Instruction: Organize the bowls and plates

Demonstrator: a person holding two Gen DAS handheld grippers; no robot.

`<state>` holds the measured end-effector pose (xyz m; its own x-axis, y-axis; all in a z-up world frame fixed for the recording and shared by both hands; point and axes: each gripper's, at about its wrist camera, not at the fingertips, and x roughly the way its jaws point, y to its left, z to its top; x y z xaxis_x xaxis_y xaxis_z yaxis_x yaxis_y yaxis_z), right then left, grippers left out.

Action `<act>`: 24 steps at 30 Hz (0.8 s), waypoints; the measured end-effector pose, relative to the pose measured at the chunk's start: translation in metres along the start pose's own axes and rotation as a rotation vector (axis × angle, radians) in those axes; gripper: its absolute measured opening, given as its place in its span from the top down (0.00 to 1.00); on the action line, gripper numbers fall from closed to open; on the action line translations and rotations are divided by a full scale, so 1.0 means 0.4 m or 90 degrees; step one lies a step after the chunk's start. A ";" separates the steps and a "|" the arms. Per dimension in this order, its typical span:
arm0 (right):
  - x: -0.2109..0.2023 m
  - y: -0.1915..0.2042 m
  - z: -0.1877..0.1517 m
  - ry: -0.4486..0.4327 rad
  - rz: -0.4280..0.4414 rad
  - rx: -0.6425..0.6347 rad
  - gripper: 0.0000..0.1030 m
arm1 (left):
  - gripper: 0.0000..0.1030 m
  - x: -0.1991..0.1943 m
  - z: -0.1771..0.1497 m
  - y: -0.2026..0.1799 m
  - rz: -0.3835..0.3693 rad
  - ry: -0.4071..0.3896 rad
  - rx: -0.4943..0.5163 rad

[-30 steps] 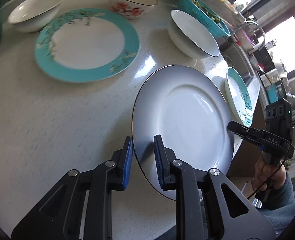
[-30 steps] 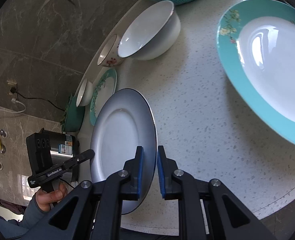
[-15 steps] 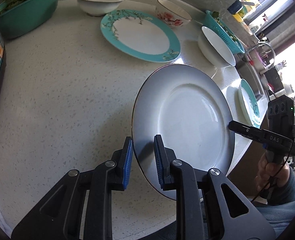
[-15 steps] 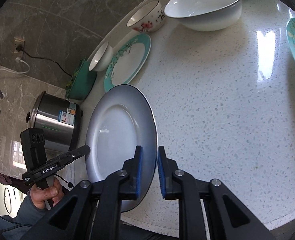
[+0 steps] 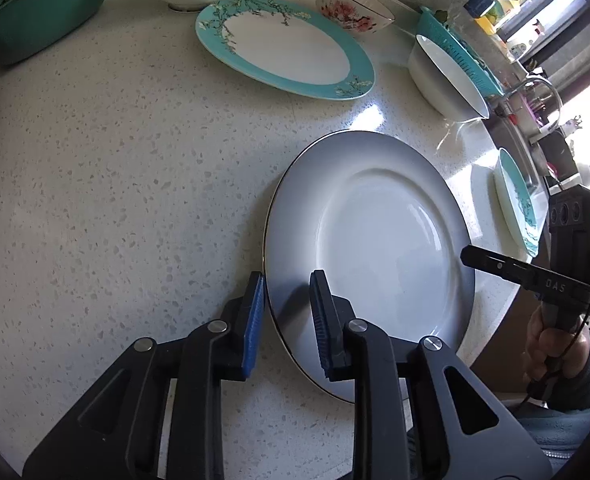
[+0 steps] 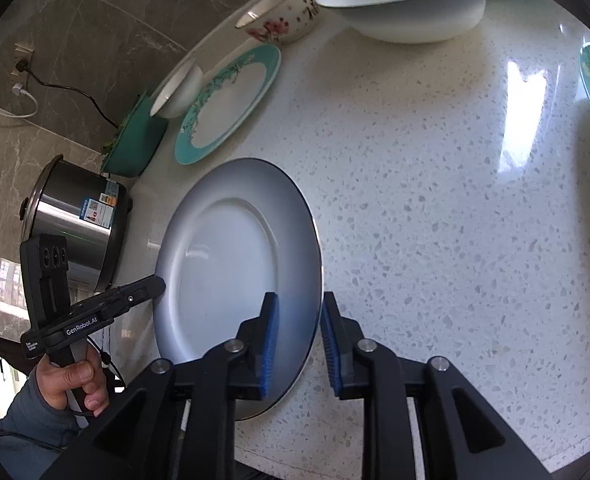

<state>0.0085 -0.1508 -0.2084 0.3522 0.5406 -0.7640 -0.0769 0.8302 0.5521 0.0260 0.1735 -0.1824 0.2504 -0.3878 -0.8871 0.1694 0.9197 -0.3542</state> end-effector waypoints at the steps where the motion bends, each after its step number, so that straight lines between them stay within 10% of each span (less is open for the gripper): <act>1: 0.001 0.006 0.003 0.000 -0.002 -0.012 0.69 | 0.78 -0.001 0.002 0.001 0.004 0.001 -0.002; 3: -0.009 0.014 0.008 -0.002 -0.014 -0.027 0.65 | 0.72 -0.013 0.012 0.000 0.025 -0.004 0.000; 5: -0.040 0.017 0.028 -0.020 -0.029 -0.041 0.56 | 0.37 -0.049 0.033 0.008 0.044 -0.036 -0.001; 7: -0.079 0.019 0.072 -0.046 -0.034 -0.045 0.52 | 0.27 -0.085 0.074 0.023 0.049 -0.070 -0.010; 14: -0.041 0.059 0.294 -0.076 0.089 -0.042 0.39 | 0.26 -0.072 0.286 0.071 0.038 -0.106 -0.038; 24: 0.126 0.029 0.477 -0.033 0.031 0.032 0.41 | 0.26 0.044 0.446 0.156 0.010 -0.068 -0.130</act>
<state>0.2033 -0.1398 -0.1768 0.3964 0.5721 -0.7180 -0.0492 0.7942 0.6056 0.2111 0.2130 -0.1674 0.3523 -0.3677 -0.8606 -0.0284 0.9150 -0.4025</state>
